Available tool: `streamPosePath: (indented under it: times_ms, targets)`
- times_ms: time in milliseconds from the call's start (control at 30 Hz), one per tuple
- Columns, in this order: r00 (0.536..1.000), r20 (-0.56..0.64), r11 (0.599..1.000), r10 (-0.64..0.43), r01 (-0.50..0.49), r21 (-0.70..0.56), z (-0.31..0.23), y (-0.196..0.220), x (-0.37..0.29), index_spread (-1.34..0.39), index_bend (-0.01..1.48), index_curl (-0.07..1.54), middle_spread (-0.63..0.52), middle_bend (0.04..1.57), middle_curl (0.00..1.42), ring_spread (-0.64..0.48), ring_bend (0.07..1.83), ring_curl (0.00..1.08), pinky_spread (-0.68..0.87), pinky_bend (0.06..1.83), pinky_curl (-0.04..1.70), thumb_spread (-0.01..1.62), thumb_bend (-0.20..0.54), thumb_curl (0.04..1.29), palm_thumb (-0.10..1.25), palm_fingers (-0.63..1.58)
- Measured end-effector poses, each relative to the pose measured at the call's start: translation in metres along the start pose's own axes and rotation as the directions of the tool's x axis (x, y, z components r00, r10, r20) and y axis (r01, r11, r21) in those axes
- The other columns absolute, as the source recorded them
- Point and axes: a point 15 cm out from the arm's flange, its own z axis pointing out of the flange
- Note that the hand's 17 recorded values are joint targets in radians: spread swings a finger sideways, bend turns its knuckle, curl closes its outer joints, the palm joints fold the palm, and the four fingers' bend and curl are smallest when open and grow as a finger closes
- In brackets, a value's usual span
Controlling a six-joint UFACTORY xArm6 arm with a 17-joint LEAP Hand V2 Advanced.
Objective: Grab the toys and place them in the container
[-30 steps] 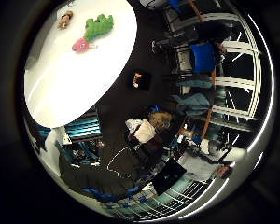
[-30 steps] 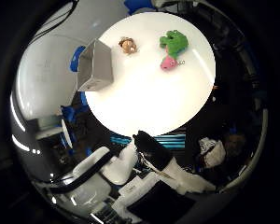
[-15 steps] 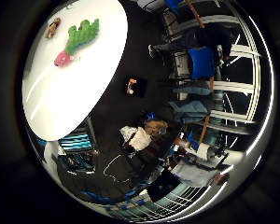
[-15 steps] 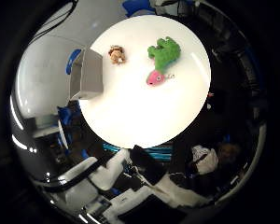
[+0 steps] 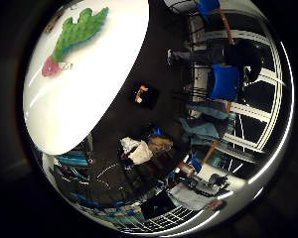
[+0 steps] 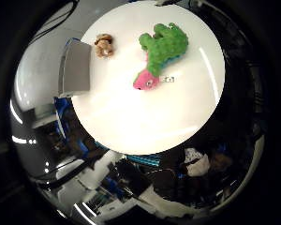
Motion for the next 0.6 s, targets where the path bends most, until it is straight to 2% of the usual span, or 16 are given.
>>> streamPosePath:
  times_ms: [300, 600]
  targets:
    - [0.996, -0.087, 0.992, -0.035, 0.045, 0.118, 0.005, -0.067, -0.006, -0.39, 0.15, 0.23, 0.09, 0.18, 0.29, 0.22, 0.27, 0.25, 0.42, 0.48, 0.30, 1.00, -0.024, 0.29, 0.44, -0.03]
    - [0.996, -0.073, 0.998, -0.045, 0.048, 0.049, 0.054, -0.090, -0.025, -0.39, 0.15, 0.23, 0.08, 0.18, 0.28, 0.22, 0.27, 0.26, 0.42, 0.47, 0.31, 1.00, -0.025, 0.29, 0.48, -0.03]
